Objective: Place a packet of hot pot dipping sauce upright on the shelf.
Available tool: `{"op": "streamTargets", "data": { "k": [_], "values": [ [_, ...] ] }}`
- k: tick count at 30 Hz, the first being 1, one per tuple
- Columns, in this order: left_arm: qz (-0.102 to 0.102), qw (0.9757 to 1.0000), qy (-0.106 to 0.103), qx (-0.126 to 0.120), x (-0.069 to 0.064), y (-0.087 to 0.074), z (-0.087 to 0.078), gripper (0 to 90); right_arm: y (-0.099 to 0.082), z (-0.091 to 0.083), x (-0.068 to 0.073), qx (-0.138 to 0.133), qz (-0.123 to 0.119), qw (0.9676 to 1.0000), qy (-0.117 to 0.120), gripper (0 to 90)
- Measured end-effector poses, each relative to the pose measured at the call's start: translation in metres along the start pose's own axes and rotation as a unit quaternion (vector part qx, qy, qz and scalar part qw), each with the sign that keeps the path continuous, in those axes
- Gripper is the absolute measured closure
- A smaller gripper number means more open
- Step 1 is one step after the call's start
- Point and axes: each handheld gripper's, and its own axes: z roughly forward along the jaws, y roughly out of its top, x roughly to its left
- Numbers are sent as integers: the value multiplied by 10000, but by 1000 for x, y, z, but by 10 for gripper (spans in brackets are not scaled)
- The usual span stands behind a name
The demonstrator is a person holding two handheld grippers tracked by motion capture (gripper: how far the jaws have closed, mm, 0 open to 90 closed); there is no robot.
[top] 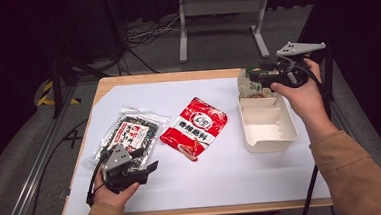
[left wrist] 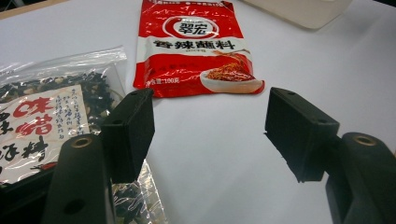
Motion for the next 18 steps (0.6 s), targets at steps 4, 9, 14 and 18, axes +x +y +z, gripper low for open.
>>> {"op": "streamTargets", "data": {
  "k": [4, 9, 14, 18],
  "values": [
    [11, 10000, 19, -8, 0, 0, 0, 333, 4, 5, 8, -25, 156, 9989, 437, 413],
    [-8, 10000, 6, -3, 0, 0, 0, 333, 6, 11, 13, -15, 209, 9971, 729, 414],
    [19, 10000, 17, -6, 0, 0, -1, 334, 4, 21, 23, -9, 57, 9952, 979, 396],
    [11, 10000, 24, -3, 0, -1, -2, 333, 1, 30, 27, 44, 4, 9951, 988, 396]
  ]
}}
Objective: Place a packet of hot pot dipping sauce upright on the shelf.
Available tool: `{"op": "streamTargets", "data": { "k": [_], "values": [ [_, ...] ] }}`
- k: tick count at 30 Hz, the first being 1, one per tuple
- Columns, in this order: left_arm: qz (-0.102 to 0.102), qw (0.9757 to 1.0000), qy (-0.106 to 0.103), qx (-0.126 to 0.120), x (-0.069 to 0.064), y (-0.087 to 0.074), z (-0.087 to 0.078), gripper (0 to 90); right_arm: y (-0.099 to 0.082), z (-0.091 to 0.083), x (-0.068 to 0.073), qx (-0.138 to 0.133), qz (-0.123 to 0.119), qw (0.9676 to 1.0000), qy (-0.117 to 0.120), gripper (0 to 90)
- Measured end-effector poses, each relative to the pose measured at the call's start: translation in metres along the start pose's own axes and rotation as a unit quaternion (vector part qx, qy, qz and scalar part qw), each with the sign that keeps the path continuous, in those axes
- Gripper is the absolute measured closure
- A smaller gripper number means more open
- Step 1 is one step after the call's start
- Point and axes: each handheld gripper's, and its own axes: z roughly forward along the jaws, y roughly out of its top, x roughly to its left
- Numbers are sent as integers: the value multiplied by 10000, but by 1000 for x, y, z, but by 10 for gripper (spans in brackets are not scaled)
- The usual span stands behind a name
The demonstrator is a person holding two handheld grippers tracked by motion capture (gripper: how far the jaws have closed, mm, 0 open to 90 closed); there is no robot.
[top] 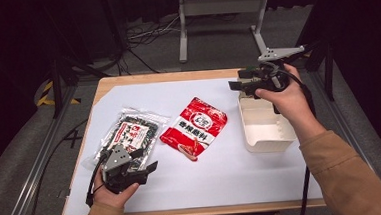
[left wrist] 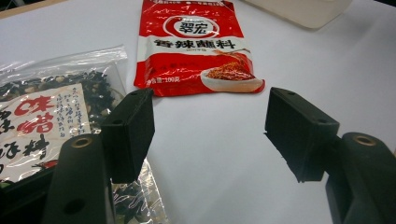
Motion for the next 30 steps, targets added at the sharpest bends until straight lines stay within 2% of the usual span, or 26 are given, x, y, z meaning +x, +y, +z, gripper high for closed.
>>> {"op": "streamTargets", "data": {
  "k": [4, 9, 14, 16, 22, 30],
  "values": [
    [15, 10000, 26, -32, -1, -1, -2, 335, -7, 14, 2, 89, 14, 10000, -15, 409],
    [1, 10000, 54, -8, -1, -3, -5, 335, -15, 33, 3, 424, 49, 9990, -133, 453],
    [-65, 9999, 108, -25, -2, -6, -9, 335, -23, 53, -1, 803, 139, 9966, -155, 468],
    [-71, 9999, 135, -22, -2, -8, -12, 335, -26, 60, -3, 900, 245, 9956, -114, 456],
    [-100, 9998, 193, -39, -1, -10, -16, 334, -36, 77, -9, 1164, 345, 9925, -165, 439],
    [-86, 9998, 187, -5, -1, -11, -16, 334, -51, 98, -13, 1558, 315, 9868, -316, 409]
  ]
}}
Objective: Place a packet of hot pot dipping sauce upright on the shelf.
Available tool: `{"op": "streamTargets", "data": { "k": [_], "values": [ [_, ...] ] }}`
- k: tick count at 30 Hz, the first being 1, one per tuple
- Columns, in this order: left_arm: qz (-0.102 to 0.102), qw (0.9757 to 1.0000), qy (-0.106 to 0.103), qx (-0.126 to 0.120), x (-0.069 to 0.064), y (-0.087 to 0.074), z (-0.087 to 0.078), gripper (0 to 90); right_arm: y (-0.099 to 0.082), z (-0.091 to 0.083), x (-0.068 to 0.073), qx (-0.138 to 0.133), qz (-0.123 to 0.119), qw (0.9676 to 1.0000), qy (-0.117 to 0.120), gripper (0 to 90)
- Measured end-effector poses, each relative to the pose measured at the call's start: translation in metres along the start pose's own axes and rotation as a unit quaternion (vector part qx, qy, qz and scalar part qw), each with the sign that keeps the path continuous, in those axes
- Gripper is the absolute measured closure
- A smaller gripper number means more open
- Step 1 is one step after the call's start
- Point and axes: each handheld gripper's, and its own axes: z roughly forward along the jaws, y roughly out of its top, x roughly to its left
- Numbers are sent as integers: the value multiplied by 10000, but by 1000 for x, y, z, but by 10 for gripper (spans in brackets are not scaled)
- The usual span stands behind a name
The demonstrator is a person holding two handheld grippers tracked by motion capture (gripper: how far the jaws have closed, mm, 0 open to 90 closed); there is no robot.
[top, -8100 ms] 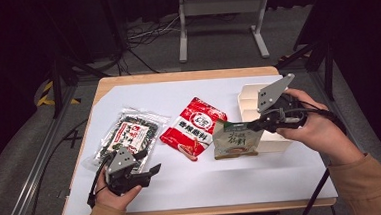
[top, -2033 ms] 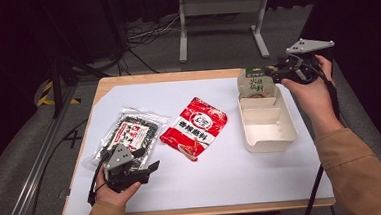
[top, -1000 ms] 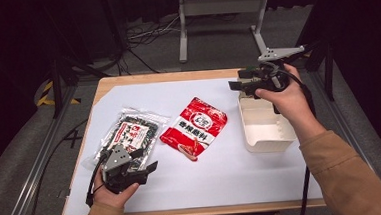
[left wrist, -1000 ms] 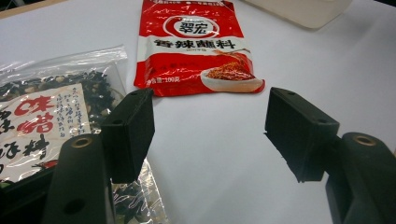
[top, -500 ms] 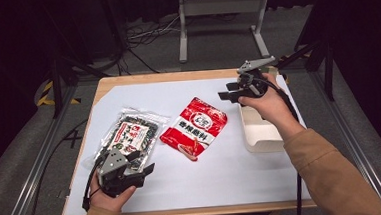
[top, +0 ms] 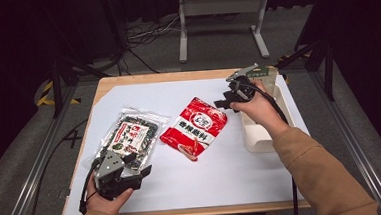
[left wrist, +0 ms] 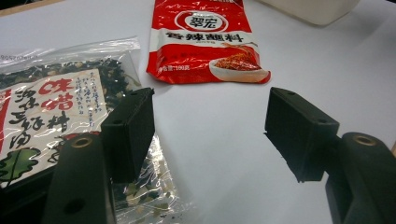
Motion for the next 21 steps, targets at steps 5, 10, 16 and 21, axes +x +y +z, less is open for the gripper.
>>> {"op": "streamTargets", "data": {
  "k": [5, 10, 16, 21],
  "values": [
    [25, 10000, -47, -2, 0, 1, 2, 335, -6, 12, -4, 229, 98, 9997, -3, 444],
    [36, 10000, -48, -3, 0, 2, 3, 335, -12, 22, -7, 433, 207, 9988, -19, 416],
    [30, 10000, -53, 4, 0, 2, 3, 334, -16, 33, -11, 641, 332, 9974, -55, 393],
    [17, 10000, -54, 7, 0, 2, 3, 334, -18, 39, -14, 777, 442, 9960, -55, 385]
  ]
}}
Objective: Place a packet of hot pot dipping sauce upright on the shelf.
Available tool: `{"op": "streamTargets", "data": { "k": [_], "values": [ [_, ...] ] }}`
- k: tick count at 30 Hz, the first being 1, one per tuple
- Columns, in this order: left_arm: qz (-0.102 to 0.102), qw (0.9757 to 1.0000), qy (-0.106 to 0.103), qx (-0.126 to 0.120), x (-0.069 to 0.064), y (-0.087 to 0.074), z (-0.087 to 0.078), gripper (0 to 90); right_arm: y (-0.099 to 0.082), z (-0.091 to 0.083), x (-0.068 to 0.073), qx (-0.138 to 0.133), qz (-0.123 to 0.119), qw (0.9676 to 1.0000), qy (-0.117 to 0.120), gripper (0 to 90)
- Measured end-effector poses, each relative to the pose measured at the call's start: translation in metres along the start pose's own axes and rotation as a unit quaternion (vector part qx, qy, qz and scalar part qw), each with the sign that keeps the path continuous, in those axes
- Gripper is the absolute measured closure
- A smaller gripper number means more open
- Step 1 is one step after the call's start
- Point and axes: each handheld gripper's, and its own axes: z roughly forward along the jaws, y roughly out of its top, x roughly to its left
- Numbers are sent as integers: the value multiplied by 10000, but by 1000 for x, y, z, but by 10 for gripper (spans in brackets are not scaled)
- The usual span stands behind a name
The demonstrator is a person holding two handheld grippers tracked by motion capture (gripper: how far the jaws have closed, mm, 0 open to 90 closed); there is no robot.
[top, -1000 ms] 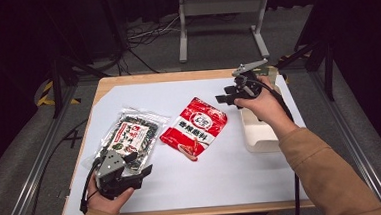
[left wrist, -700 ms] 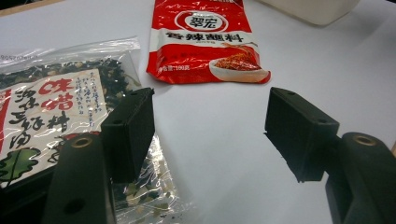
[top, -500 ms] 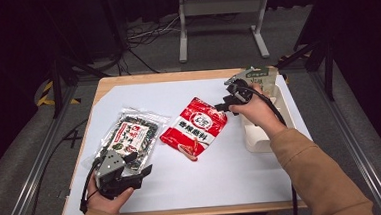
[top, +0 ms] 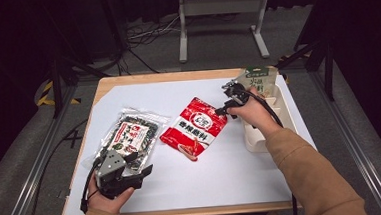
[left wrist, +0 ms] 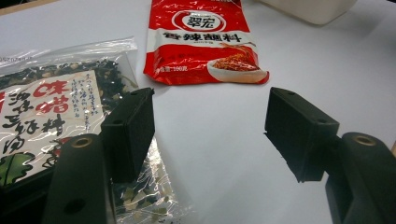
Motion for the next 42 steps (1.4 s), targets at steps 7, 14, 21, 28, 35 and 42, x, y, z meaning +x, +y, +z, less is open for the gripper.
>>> {"op": "streamTargets", "data": {
  "k": [7, 14, 21, 28, 35, 42],
  "values": [
    [-36, 10000, 1, -10, 0, 0, 0, 334, -2, 13, -1, 316, 130, 9994, 47, 368],
    [-33, 10000, -3, -16, 0, 0, 0, 334, -4, 19, -3, 469, 241, 9986, 59, 354],
    [9, 10000, 14, -23, 1, 0, -1, 334, -5, 22, -7, 535, 331, 9980, 21, 343],
    [-4, 10000, 6, -15, 0, 0, -1, 334, -5, 22, -5, 564, 323, 9979, 15, 336],
    [-32, 10000, -2, -24, 0, 0, 0, 334, -4, 22, -3, 654, 267, 9975, -32, 337],
    [-2, 10000, -14, -20, 1, 0, -1, 334, 3, 22, 4, 758, 224, 9969, -40, 346]
  ]
}}
